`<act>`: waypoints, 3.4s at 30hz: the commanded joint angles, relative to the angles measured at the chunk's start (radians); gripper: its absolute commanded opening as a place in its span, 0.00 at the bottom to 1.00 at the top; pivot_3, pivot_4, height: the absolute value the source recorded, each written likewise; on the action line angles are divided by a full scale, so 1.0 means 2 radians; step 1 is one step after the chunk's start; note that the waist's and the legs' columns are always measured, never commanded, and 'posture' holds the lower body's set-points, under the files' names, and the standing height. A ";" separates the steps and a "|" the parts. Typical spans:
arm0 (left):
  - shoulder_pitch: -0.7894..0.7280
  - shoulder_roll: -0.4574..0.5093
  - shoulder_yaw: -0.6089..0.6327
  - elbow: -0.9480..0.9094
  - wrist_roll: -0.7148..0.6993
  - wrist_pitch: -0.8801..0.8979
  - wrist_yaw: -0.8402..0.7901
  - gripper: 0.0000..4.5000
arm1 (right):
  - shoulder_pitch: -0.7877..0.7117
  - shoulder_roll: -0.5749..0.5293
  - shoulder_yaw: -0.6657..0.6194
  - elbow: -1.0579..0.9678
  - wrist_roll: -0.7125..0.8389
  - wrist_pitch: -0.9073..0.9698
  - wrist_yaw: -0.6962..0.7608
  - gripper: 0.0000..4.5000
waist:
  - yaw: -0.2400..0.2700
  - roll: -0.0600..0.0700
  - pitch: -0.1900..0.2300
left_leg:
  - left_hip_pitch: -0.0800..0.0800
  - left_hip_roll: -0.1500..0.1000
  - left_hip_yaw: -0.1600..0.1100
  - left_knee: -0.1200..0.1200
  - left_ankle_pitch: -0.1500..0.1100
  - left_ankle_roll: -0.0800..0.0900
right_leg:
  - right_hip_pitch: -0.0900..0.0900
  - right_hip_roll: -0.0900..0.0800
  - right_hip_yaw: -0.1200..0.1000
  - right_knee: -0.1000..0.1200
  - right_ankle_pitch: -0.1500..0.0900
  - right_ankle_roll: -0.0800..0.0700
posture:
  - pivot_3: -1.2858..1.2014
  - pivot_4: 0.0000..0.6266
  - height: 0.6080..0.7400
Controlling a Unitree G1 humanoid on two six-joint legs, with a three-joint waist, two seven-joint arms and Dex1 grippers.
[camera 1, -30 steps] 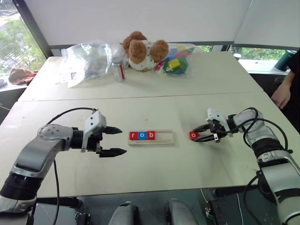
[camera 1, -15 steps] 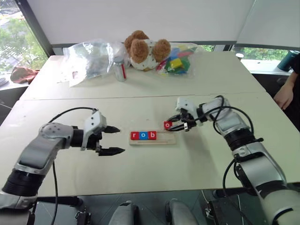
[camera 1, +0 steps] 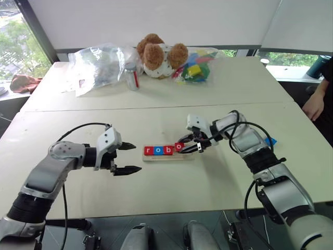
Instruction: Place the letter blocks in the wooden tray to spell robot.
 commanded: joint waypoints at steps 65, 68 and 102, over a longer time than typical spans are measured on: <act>-0.020 -0.023 -0.008 0.004 -0.002 -0.005 0.005 1.00 | 0.025 -0.031 0.002 -0.075 0.007 -0.039 -0.033 0.99 | 0.001 0.000 0.000 | 0.000 0.000 0.000 0.000 0.000 0.000 | 0.000 0.000 0.000 0.000 0.000 0.000 | 0.52 0.24 1.00; -0.019 -0.023 -0.009 0.004 -0.003 -0.006 0.006 1.00 | 0.024 -0.029 0.005 -0.068 0.001 -0.049 -0.039 0.99 | 0.000 0.000 0.000 | 0.000 0.000 0.000 0.000 0.000 0.000 | 0.000 0.000 0.000 0.000 0.000 0.000 | 0.52 0.24 1.00; -0.017 -0.026 -0.010 0.007 -0.004 -0.007 0.012 1.00 | -0.013 -0.050 -0.024 -0.010 -0.007 -0.098 -0.073 0.99 | 0.000 0.000 0.000 | 0.000 0.000 0.000 0.000 -0.001 0.001 | 0.000 0.000 0.000 0.000 0.000 0.000 | 0.52 0.24 1.00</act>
